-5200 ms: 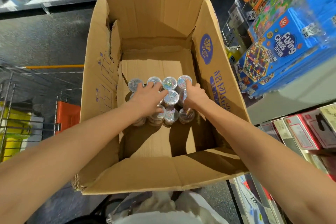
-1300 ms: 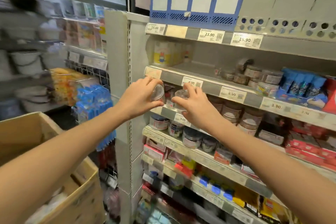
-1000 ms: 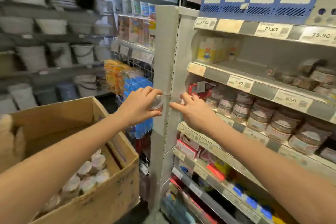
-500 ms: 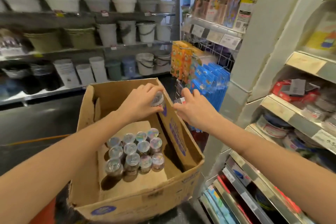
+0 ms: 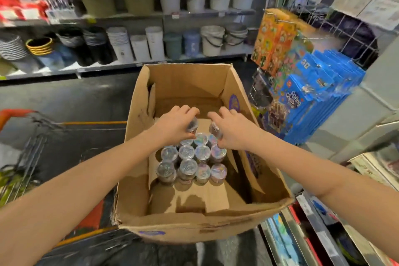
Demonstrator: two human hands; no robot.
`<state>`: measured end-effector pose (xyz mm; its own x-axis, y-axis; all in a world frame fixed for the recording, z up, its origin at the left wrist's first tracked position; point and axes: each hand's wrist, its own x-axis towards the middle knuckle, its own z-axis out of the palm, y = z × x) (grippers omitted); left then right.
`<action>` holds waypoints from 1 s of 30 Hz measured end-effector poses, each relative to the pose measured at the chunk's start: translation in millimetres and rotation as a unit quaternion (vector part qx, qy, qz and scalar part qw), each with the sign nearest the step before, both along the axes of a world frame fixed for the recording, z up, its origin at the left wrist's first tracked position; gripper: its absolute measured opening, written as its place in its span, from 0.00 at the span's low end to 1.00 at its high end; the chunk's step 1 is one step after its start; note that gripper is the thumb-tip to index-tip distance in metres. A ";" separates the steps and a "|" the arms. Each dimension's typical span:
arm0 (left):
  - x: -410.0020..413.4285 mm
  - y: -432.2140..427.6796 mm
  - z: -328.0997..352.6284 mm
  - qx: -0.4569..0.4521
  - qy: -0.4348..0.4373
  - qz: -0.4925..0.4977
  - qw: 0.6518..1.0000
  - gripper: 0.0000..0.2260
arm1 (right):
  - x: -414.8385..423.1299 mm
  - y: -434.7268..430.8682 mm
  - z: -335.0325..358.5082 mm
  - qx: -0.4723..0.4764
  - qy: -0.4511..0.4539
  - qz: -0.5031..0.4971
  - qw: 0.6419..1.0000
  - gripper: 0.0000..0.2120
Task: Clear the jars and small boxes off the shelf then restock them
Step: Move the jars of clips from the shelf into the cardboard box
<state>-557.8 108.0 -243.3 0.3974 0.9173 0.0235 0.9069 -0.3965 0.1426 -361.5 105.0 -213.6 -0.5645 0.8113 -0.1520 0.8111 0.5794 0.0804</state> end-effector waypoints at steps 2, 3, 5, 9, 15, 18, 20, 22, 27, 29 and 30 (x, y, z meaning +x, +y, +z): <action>-3.9 2.9 -9.3 -0.015 0.008 0.034 0.999 0.29 | -6.0 9.7 -9.8 -0.032 0.007 -0.006 0.999 0.33; -5.8 4.6 -13.9 -0.023 0.009 0.051 0.998 0.28 | -8.4 14.9 -14.9 -0.045 0.006 -0.003 0.999 0.31; -9.6 9.2 -22.6 -0.042 0.011 0.084 0.996 0.27 | -12.2 26.4 -23.8 -0.054 -0.002 0.007 0.999 0.25; -15.9 18.6 -37.9 -0.079 0.017 0.139 0.987 0.26 | -22.6 52.1 -40.1 -0.091 0.002 0.035 0.995 0.23; -20.8 30.4 -59.4 -0.102 0.050 0.189 0.975 0.26 | -46.6 87.5 -69.9 -0.135 -0.007 0.085 0.987 0.25; -25.6 38.0 -71.6 -0.128 0.065 0.206 0.968 0.25 | -63.8 98.4 -92.8 -0.189 -0.017 0.087 0.978 0.24; -28.9 43.9 -79.3 -0.145 0.064 0.225 0.961 0.23 | -72.9 105.1 -103.2 -0.193 -0.022 0.092 0.977 0.21; -32.4 49.7 -87.8 -0.152 0.049 0.238 0.958 0.22 | -79.6 110.9 -108.2 -0.185 -0.020 0.092 0.978 0.16; -33.5 61.3 -112.1 -0.144 0.034 0.221 0.964 0.25 | -83.9 121.9 -129.9 -0.199 -0.015 0.079 0.977 0.26; -32.3 64.0 -119.7 -0.144 0.036 0.214 0.966 0.26 | -84.7 127.8 -136.5 -0.200 0.004 0.062 0.978 0.31; -32.3 64.3 -123.0 -0.146 0.041 0.211 0.966 0.27 | -84.9 130.3 -139.0 -0.203 0.015 0.052 0.978 0.33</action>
